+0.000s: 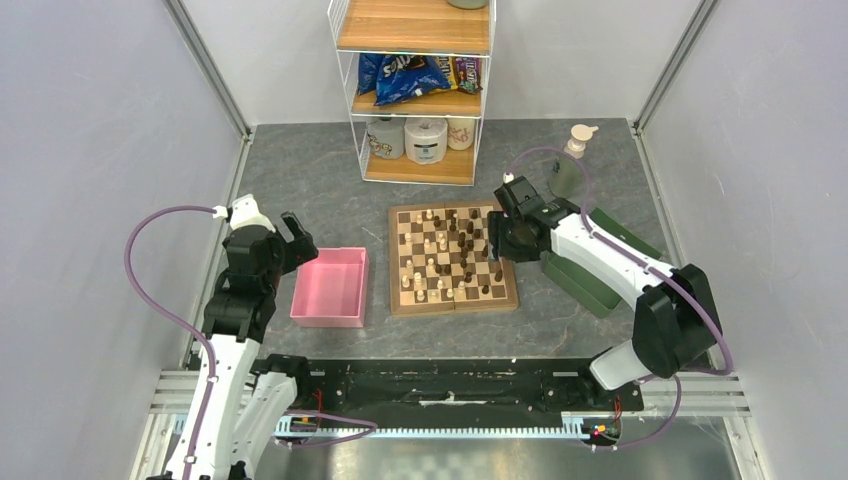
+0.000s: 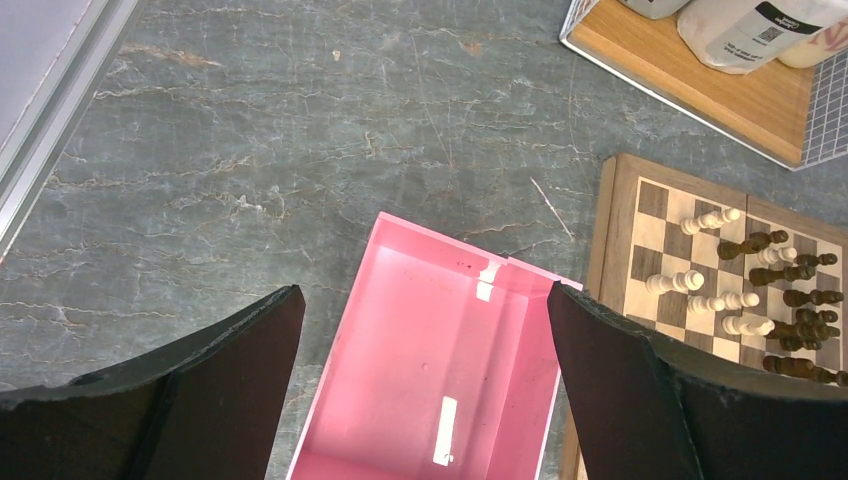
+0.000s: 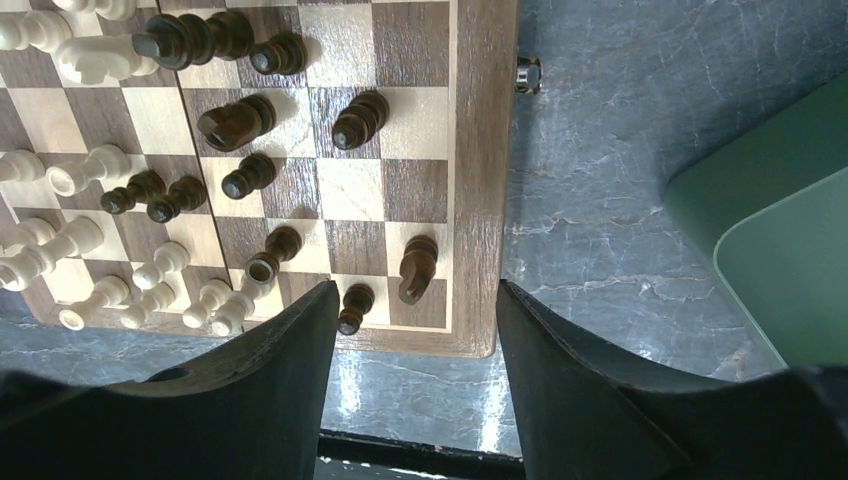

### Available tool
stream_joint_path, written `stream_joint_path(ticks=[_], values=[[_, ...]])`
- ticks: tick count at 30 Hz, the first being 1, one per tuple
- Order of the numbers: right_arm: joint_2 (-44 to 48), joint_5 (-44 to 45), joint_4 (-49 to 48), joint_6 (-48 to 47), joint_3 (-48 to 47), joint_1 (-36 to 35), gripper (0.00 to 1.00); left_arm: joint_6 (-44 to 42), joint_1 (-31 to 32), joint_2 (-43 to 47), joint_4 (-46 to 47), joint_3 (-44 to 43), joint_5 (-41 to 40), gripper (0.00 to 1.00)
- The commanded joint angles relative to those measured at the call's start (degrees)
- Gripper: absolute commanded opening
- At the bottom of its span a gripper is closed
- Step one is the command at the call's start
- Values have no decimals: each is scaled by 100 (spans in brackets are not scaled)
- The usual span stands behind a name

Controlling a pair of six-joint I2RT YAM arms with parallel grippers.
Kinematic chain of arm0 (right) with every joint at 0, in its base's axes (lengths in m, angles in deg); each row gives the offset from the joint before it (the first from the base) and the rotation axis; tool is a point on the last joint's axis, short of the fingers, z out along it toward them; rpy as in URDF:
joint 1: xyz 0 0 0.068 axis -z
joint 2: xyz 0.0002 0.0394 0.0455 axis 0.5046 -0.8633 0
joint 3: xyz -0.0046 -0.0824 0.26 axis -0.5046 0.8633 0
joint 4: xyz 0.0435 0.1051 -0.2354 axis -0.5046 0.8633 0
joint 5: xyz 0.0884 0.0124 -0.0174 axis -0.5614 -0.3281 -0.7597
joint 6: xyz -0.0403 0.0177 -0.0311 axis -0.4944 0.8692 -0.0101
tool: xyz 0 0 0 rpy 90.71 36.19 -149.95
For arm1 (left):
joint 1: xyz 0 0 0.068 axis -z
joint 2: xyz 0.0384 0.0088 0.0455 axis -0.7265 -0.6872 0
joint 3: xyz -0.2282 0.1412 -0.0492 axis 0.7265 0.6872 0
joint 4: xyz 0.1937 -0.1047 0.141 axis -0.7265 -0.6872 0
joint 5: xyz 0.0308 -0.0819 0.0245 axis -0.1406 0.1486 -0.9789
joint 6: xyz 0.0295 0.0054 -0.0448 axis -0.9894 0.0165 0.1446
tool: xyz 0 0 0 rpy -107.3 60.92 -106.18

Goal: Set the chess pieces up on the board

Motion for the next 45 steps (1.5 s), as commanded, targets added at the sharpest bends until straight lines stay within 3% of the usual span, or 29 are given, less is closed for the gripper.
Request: stream_joint_path(ticks=[1,10,20,24,35,45], values=[[-154,100,-329,-59,-424,-24,67,158,9,11,28,-86,36,100],[-1087,159,-374,-416,-1647,-26,61,213,8,53,93,-36,33,100],[-2241,-645,91,-338,-3312,-42,63,224,9,-128,363,132,83,99],[-2713,-567,493,-473,-3964,-58,63,264,13,-211,463,190,106,99],[-3730,-691,988,-697,-5150,-148,61,250,10,-397,607,213,157,99],[-3993,-752,1207,-1301,-5690,-437,59,231,9,-407,607,204,54,99]])
